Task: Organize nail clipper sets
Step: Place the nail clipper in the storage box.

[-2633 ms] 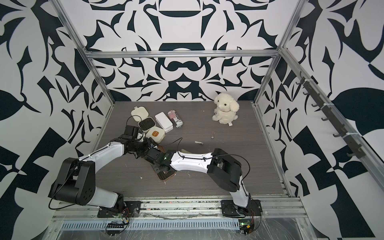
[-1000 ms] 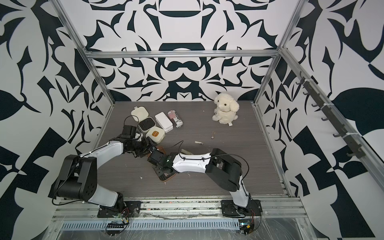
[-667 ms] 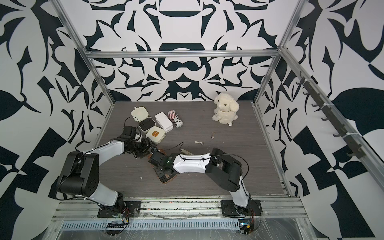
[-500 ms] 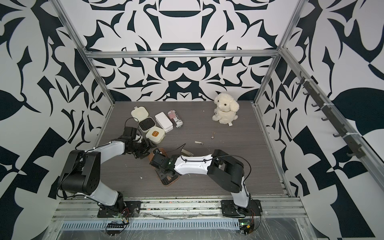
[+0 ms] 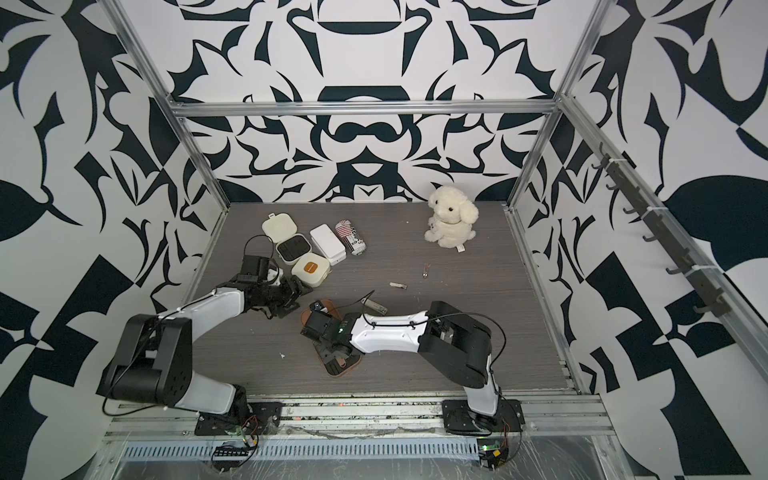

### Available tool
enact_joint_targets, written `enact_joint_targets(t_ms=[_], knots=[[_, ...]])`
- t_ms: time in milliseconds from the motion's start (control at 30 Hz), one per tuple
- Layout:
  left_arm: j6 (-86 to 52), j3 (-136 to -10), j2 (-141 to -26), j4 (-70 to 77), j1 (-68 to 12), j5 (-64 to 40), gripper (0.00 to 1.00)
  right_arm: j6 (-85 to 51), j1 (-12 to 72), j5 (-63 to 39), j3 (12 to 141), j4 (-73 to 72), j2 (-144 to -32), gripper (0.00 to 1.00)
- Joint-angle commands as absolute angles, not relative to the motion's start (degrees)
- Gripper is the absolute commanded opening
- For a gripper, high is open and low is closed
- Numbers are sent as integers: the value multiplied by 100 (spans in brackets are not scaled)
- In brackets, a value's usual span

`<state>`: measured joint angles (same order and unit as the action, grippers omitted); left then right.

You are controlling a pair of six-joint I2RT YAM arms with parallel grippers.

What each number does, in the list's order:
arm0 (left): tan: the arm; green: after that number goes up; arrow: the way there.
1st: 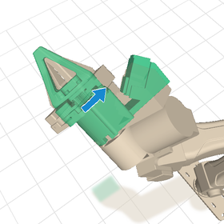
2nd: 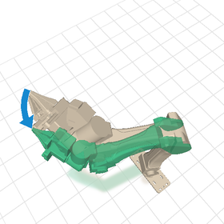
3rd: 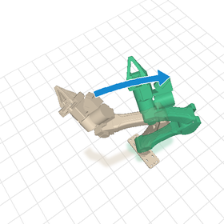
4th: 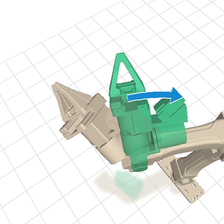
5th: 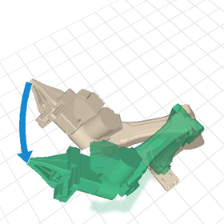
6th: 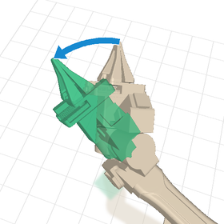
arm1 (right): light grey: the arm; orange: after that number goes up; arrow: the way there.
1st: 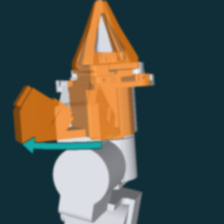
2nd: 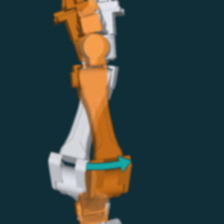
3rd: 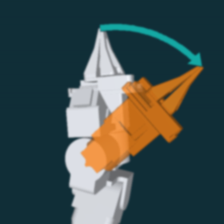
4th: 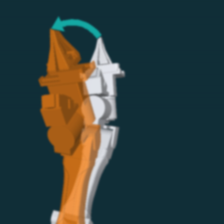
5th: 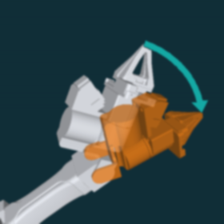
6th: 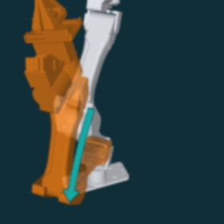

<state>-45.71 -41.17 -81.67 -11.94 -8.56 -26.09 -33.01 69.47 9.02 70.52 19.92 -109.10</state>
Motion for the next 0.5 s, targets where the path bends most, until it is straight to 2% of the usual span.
enact_joint_targets(t_ms=[0, 133, 467], knots=[[-4566, -4316, -7762, -1535, -835, -3160, 78, -3314, 6981, 962, 7153, 2199, -10890, 0], [-4662, -4417, -7916, -1711, -1018, -3542, 79, -3293, 6985, 969, 7163, 2215, -10898, 0], [-5051, -4247, -8724, -1012, -1397, -3148, 78, -3261, 6983, 975, 7158, 2254, -10902, 0]])
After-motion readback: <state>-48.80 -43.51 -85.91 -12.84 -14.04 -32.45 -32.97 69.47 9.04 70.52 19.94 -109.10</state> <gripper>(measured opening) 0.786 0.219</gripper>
